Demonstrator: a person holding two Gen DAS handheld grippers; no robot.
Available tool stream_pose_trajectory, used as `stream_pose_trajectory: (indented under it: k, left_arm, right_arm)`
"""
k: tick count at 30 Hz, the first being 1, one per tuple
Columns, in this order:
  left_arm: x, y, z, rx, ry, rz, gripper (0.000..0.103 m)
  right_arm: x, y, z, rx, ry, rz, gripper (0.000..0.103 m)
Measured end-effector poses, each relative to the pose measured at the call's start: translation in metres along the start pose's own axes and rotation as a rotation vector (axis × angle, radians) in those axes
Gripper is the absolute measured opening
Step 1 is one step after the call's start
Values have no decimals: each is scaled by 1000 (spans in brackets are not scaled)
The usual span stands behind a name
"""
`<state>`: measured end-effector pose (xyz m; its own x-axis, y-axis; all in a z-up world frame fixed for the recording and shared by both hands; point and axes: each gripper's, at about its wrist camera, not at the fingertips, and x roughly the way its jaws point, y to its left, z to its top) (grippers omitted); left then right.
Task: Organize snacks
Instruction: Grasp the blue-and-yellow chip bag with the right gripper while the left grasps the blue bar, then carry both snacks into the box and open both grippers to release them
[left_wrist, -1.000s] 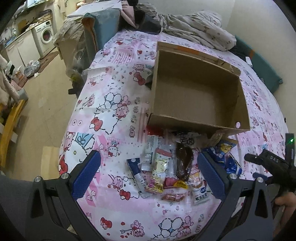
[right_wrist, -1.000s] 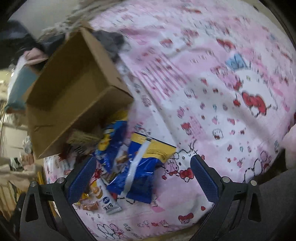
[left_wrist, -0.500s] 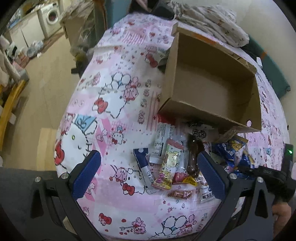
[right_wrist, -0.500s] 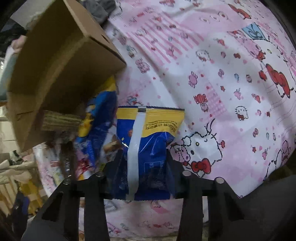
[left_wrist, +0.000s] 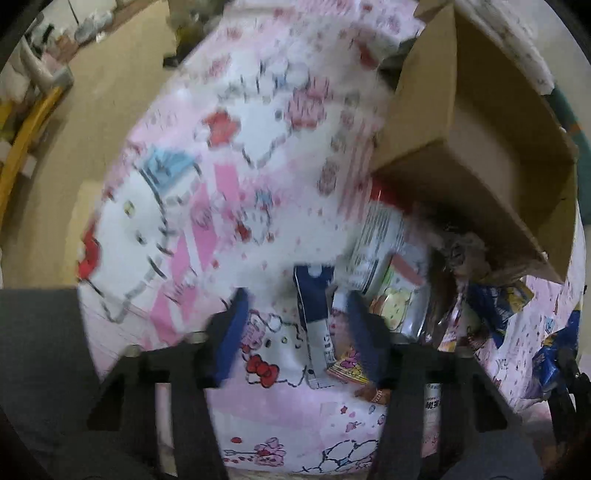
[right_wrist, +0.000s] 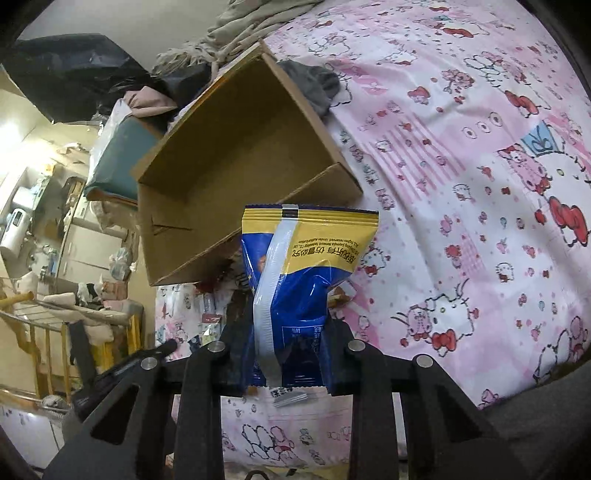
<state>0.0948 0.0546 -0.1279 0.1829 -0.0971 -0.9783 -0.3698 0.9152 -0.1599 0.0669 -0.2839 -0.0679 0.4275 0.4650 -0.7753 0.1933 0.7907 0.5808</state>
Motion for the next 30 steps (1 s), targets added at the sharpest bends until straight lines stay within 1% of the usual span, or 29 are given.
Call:
stream_pose_trajectory:
  k: [2,3,4,5,8,11,14,16,18,19,21,23,26,30]
  left_arm:
    - [10,-4,-3,13,31,-4,34]
    - [17,-5,-6,6,47,-20,32]
    - [20,-5,-8,0,56,-23,25]
    - [23,-4,-9,-10,62,-17,13]
    - [17,-2,-11,-17,35,-15,13]
    - [1,-2,-11,18,-6,-5,13]
    - [-23,-3,-11,24,-57,-5,13]
    - [-39,-4,-8,31,-97,-22,13]
    - [-60,-11,-1,48,-142,-48,13]
    - [-64,-12,4,59,-158,-53,13]
    - [-80,-22,13,99,-207,-62,13]
    - [-90,-36,29,144,-251,-72,13]
    - [-101,-54,39,223,-306,-69,13]
    - [-107,-78,53,309,-345,-83,13]
  right_arm:
    - [8,4,3,-4,-7,-14,29]
    - [8,4,3,-6,-4,-10,29]
    - [9,4,3,-4,-3,-5,29]
    - [5,5,1,-4,-4,-2,29]
    - [7,5,0,-4,-2,11,29]
    - [5,7,0,-14,-8,27,29]
    - [-1,10,0,-21,-26,48,29]
    - [-3,11,1,-25,-30,69,29]
    - [-5,14,3,-29,-33,107,29]
    - [-6,17,4,-38,-37,116,29]
    - [-6,24,7,-65,-45,124,29]
    - [-6,29,11,-80,-51,135,29]
    - [-5,35,23,-92,-70,152,29]
    - [1,43,42,-110,-98,173,29]
